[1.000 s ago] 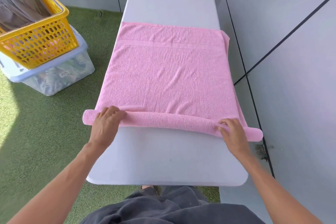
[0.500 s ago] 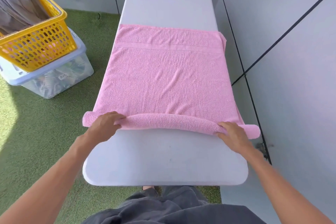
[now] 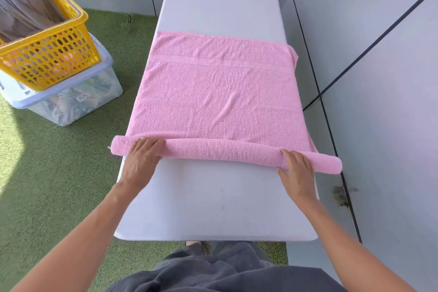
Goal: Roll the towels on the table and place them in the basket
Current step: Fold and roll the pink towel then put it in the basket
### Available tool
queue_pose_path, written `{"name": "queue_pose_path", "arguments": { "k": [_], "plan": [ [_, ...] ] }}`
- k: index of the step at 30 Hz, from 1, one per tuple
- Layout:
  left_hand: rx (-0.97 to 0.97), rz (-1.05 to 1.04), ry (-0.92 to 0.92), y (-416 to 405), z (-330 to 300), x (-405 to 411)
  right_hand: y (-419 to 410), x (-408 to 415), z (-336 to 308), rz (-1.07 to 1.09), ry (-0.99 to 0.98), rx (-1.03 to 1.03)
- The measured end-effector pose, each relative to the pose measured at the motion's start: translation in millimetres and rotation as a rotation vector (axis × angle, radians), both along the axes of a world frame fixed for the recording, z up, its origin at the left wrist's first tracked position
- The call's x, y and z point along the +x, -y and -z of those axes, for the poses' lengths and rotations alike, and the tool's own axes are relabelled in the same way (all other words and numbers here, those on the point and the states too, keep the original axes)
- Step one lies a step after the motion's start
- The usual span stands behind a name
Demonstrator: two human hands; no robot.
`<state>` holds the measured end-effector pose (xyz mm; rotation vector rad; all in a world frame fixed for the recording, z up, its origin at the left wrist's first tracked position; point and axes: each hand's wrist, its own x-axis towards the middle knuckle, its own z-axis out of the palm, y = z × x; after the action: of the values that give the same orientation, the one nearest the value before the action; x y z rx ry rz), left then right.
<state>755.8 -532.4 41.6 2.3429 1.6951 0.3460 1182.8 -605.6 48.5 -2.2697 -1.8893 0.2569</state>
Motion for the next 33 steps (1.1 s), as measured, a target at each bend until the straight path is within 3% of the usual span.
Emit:
{"name": "queue_pose_path", "arguments": {
  "k": [3, 8, 10, 12, 15, 20, 26, 30, 31, 33],
  "plan": [
    [-0.104, 0.013, -0.025, -12, -12, -8, -7, 0, -8, 0.021, 0.038, -0.036],
    [-0.585, 0.074, -0.102, -20, -28, -28, -11, 21, -22, -0.076, -0.064, -0.356],
    [-0.518, 0.044, 0.039, -18, -26, -27, -13, 27, -22, -0.063, -0.220, -0.347],
    [-0.215, -0.014, 0.168, -11, -23, -19, -12, 25, -18, 0.012, -0.300, -0.147],
    [0.035, -0.021, 0.148, 7, -14, -7, -1, 5, -11, 0.036, -0.114, 0.053],
    [-0.013, 0.103, 0.032, 30, 8, -5, 30, -16, 7, -0.045, 0.157, -0.031],
    [-0.181, 0.072, 0.057, 2, -20, -10, 23, -9, 1, -0.060, 0.168, -0.109],
    [-0.552, 0.104, 0.012, -29, -33, -17, -8, 18, -26, -0.106, -0.039, -0.382],
    [-0.549, 0.081, 0.030, -33, -33, -17, -15, 20, -29, -0.062, -0.165, -0.406],
    [-0.327, 0.001, 0.058, -34, -31, -12, -21, 20, -26, 0.012, -0.319, -0.239]
  ]
}}
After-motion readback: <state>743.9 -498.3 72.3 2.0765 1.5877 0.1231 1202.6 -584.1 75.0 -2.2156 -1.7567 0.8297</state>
